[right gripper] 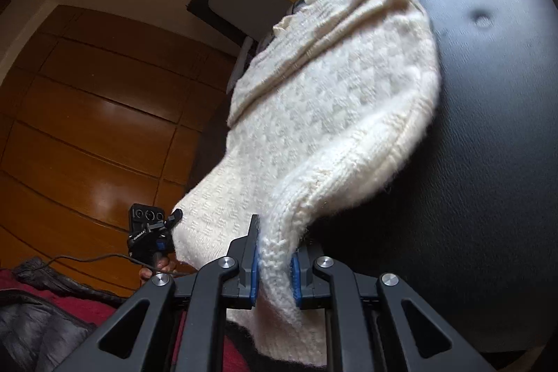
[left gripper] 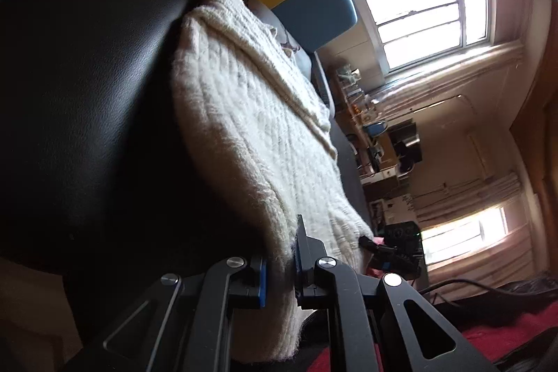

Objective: Fold clothes

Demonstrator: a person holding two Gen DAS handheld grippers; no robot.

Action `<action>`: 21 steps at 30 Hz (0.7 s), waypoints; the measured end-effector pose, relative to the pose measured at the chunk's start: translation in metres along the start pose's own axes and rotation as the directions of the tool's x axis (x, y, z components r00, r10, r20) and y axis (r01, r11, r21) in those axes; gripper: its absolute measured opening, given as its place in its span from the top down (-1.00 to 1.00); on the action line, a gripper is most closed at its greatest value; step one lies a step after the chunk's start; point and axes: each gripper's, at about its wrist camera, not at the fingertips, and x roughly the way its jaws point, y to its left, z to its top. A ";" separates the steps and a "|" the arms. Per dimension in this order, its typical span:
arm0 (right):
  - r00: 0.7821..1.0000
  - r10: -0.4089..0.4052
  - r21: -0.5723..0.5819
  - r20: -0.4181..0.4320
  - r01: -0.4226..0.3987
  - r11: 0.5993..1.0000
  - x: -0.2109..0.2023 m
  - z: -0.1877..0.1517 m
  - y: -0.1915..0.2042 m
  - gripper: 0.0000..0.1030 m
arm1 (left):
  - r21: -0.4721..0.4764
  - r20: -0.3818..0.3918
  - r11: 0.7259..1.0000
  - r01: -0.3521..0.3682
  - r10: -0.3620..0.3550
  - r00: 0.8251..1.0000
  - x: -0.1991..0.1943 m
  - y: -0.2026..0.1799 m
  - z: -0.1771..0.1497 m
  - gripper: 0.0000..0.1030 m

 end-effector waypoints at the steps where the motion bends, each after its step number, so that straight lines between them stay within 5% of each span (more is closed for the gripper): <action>1: 1.000 0.011 -0.003 0.016 -0.011 1.000 0.000 0.010 0.004 0.76 | -0.004 0.014 1.000 0.026 -0.026 1.000 -0.001 -0.004 0.008 0.79; 5: 0.995 0.055 -0.043 0.082 -0.052 0.998 0.003 0.069 0.014 0.76 | 0.027 0.075 0.993 0.118 -0.120 0.990 0.002 -0.025 0.054 0.78; 10: 0.986 0.030 -0.071 0.162 -0.018 0.997 0.023 0.180 0.010 0.76 | 0.069 0.161 0.978 0.197 -0.206 0.965 0.021 -0.043 0.149 0.78; 13: 0.985 -0.007 0.089 0.172 -0.008 0.996 0.048 0.240 -0.037 0.58 | 0.053 0.196 0.984 0.169 -0.176 0.965 0.056 -0.040 0.215 0.77; 15: 0.984 -0.038 0.224 0.172 -0.002 0.975 0.063 0.263 -0.073 0.41 | -0.044 0.189 0.991 0.130 -0.119 0.975 0.090 -0.016 0.252 0.74; 17: 0.984 -0.020 0.315 0.178 -0.038 0.948 0.073 0.270 -0.101 0.41 | -0.233 0.163 0.969 0.081 -0.044 0.986 0.123 0.024 0.276 0.70; 21: 0.979 0.017 0.274 0.204 -0.073 0.959 0.071 0.266 -0.107 0.40 | -0.362 0.143 0.929 0.071 -0.020 0.990 0.144 0.066 0.283 0.69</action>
